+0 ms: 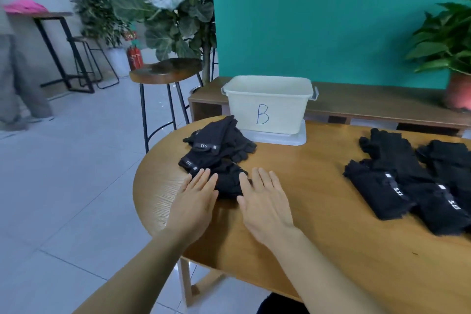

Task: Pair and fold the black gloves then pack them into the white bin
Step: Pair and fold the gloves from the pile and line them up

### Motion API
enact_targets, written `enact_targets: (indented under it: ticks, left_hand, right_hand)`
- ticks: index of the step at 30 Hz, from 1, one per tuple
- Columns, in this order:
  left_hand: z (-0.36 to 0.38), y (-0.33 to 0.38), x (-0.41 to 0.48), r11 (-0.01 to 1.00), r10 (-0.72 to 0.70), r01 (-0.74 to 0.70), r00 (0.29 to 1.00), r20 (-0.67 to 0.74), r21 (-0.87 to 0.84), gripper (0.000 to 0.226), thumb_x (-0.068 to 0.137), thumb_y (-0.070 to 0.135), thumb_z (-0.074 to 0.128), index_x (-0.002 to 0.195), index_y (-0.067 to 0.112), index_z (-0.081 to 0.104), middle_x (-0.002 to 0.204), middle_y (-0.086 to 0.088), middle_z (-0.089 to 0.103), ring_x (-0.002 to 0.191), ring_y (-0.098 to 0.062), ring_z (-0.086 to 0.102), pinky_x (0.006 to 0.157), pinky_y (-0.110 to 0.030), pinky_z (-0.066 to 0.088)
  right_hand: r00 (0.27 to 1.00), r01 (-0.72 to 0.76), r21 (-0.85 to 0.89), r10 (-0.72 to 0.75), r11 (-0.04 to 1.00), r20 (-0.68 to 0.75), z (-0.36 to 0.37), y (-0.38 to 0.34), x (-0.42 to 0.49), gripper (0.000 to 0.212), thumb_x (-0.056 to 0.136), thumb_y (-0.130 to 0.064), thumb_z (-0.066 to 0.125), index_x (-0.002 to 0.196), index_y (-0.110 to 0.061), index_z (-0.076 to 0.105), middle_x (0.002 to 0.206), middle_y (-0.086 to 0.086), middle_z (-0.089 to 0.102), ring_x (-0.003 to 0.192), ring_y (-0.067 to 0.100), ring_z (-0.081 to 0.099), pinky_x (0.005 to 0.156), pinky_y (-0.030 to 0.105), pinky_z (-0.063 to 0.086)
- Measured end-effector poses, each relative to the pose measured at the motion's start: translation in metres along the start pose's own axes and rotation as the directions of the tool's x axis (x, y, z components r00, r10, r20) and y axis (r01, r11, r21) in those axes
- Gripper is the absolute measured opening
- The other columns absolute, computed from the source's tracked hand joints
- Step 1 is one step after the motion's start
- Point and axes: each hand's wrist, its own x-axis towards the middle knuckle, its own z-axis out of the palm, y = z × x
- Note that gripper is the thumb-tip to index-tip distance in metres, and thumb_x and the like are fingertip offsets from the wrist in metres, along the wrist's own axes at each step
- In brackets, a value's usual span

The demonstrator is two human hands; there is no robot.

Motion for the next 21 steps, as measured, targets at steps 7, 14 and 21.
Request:
enact_targets:
  ticks: [7, 14, 21]
  left_hand:
    - [0.010, -0.040, 0.016, 0.994, -0.084, 0.086, 0.996, 0.029, -0.073, 0.078, 0.092, 0.054, -0.004, 0.150, 0.024, 0.039, 0.162, 0.003, 0.022, 0.151, -0.009, 0.009, 0.116, -0.022, -0.011]
    - [0.017, -0.025, 0.005, 0.988, -0.091, 0.102, 0.991, 0.096, -0.118, 0.083, 0.086, 0.057, -0.008, 0.148, 0.027, 0.039, 0.156, 0.006, 0.035, 0.145, -0.010, 0.027, 0.121, -0.032, 0.009]
    - [0.013, 0.035, -0.020, 0.991, 0.044, -0.031, 0.994, 0.098, -0.127, 0.085, 0.085, 0.054, -0.014, 0.146, 0.031, 0.041, 0.150, 0.012, 0.042, 0.137, -0.011, 0.036, 0.111, -0.031, 0.021]
  right_hand:
    - [0.984, 0.154, -0.085, -0.145, 0.984, 0.098, 0.027, -0.028, 0.040, 0.053, 0.104, -0.035, 0.037, 0.151, -0.012, 0.027, 0.155, 0.019, 0.030, 0.147, 0.033, 0.018, 0.121, 0.051, 0.001]
    - [0.988, 0.147, -0.112, -0.140, 0.983, 0.070, 0.033, -0.009, 0.033, 0.037, 0.101, -0.016, 0.037, 0.135, -0.020, 0.050, 0.141, 0.007, 0.049, 0.144, 0.028, 0.025, 0.119, 0.052, -0.002]
    - [0.991, 0.124, -0.136, -0.129, 0.983, -0.029, 0.026, 0.057, -0.015, 0.045, 0.056, -0.009, 0.088, 0.096, -0.025, 0.077, 0.104, 0.005, 0.074, 0.117, 0.031, 0.062, 0.107, 0.058, 0.027]
